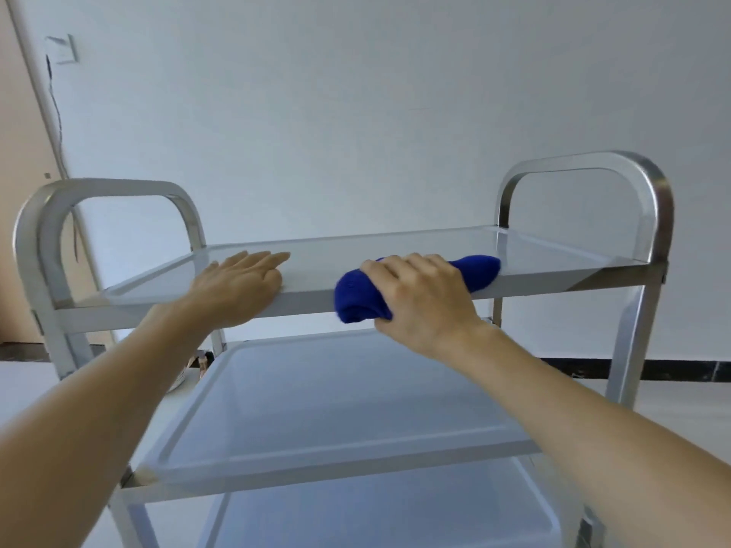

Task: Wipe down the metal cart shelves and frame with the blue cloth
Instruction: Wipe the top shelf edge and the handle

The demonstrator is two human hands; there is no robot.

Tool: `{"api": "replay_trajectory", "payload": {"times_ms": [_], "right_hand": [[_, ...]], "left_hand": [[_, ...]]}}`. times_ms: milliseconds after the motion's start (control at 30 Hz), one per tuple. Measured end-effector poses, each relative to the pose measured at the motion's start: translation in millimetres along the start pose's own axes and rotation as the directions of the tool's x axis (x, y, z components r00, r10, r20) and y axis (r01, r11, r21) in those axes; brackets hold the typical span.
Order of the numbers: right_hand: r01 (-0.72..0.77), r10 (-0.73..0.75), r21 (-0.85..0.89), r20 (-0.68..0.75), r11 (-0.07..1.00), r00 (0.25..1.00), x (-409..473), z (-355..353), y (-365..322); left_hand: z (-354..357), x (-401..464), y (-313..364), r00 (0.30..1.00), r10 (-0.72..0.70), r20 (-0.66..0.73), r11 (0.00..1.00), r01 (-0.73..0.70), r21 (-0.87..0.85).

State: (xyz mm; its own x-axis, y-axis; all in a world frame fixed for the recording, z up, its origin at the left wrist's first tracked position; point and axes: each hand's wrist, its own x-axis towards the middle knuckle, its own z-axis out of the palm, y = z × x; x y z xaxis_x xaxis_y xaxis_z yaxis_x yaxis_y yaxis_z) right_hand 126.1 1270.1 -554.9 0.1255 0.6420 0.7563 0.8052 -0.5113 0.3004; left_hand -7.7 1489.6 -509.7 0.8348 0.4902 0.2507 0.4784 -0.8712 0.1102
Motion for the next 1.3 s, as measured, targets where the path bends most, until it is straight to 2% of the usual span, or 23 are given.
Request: {"api": "replay_trajectory", "payload": {"times_ms": [167, 267, 367, 433, 533, 667, 767, 867, 933, 1067, 1167, 1300], "right_hand": [[-0.073, 0.065, -0.053, -0.151, 0.996, 0.986, -46.5, -7.1, 74.8], [-0.145, 0.133, -0.069, -0.16, 0.987, 0.978, -57.9, -7.4, 89.4], [-0.215, 0.207, -0.052, -0.127, 0.975, 0.97, -46.6, -7.1, 67.2], [-0.202, 0.2, -0.044, -0.061, 0.978, 0.978, -29.6, -8.2, 37.0], [-0.127, 0.129, -0.041, 0.063, 0.991, 0.99, 0.5, -6.2, -16.9], [-0.003, 0.002, 0.009, 0.084, 1.0, 0.996, 24.6, 0.1, -52.2], [0.034, -0.035, 0.022, 0.076, 0.999, 0.996, 14.1, -4.8, -23.9], [0.015, -0.015, 0.009, -0.027, 1.0, 1.0, -19.3, -11.4, 29.9], [-0.044, 0.04, -0.045, -0.096, 0.998, 0.995, -47.6, -14.7, 77.8], [-0.203, 0.195, -0.112, -0.079, 0.973, 0.978, -94.5, -29.7, 153.4], [-0.234, 0.231, -0.109, -0.038, 0.966, 0.972, -90.3, -28.0, 148.0], [-0.16, 0.157, -0.064, -0.047, 0.985, 0.986, -59.2, -15.5, 95.2]], "left_hand": [[-0.4, -7.3, -11.1, 0.999, 0.018, -0.042, 1.0, -0.019, -0.019], [1.1, -8.1, -5.9, 0.996, 0.026, -0.081, 1.0, -0.027, -0.015], [5.5, -7.8, -5.1, 0.99, 0.039, -0.139, 0.999, -0.039, 0.0], [7.4, -6.5, -8.2, 0.985, 0.033, -0.171, 0.999, -0.034, -0.001], [8.8, -5.3, -11.3, 0.983, 0.028, -0.179, 1.0, -0.029, -0.006], [6.4, -12.9, -12.5, 0.987, -0.01, -0.158, 1.0, 0.006, -0.025], [3.7, -17.1, -13.1, 0.984, -0.009, -0.175, 1.0, 0.004, -0.027], [4.0, -16.1, -14.8, 0.983, -0.011, -0.183, 0.999, 0.005, -0.032], [4.0, -14.6, -15.7, 0.984, -0.01, -0.179, 0.999, 0.003, -0.038], [5.3, -10.6, -13.6, 0.986, -0.008, -0.167, 1.0, 0.003, -0.031], [6.5, -7.9, -11.0, 0.984, 0.007, -0.177, 1.0, -0.006, 0.006], [8.6, -3.0, -15.7, 0.985, -0.006, -0.171, 0.999, 0.015, 0.047]]}}
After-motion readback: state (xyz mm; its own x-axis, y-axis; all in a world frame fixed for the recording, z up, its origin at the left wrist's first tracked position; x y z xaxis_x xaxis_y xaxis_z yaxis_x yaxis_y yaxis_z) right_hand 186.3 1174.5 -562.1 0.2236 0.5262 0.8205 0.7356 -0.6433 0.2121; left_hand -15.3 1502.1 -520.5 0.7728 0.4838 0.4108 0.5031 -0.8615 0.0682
